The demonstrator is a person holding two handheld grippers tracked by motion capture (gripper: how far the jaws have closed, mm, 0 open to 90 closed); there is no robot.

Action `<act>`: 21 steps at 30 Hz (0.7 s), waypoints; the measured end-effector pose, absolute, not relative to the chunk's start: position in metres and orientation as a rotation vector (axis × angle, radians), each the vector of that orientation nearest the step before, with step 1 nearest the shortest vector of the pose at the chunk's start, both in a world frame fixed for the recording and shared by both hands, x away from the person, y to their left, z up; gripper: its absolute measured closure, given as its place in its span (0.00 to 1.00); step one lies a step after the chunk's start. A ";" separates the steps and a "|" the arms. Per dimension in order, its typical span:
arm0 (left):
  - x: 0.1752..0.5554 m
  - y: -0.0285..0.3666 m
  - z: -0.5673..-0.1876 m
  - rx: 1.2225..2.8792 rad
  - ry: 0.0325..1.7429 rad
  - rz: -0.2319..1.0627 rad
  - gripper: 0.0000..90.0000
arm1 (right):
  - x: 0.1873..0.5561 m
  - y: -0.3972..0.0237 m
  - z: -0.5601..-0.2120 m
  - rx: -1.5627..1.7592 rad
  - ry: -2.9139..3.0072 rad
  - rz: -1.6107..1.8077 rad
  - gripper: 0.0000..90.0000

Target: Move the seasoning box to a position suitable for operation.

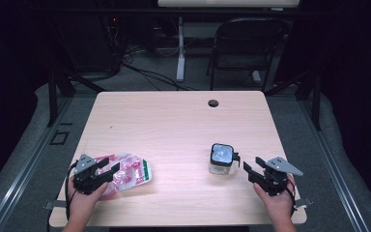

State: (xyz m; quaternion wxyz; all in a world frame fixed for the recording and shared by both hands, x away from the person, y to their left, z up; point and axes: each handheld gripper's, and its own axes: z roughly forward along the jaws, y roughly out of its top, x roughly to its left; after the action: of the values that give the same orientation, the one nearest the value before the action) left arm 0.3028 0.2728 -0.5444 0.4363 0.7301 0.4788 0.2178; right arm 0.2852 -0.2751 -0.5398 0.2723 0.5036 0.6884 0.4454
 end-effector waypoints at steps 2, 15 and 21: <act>0.303 0.273 -0.545 1.807 1.193 0.538 0.53 | 0.287 -0.274 -0.542 1.379 1.908 1.196 0.62; 0.299 0.271 -0.545 1.809 1.184 0.524 0.53 | 0.302 -0.266 -0.557 1.440 1.954 1.086 0.66; 0.295 0.272 -0.544 1.796 1.188 0.524 0.53 | 0.307 -0.260 -0.560 1.435 1.985 1.064 0.71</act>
State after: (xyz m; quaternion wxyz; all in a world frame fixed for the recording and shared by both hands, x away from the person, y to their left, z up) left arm 0.2947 0.2717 -0.5439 0.4463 0.7252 0.4798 0.2114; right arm 0.3074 -0.2599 -0.5601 0.2334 0.5224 0.7228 0.3875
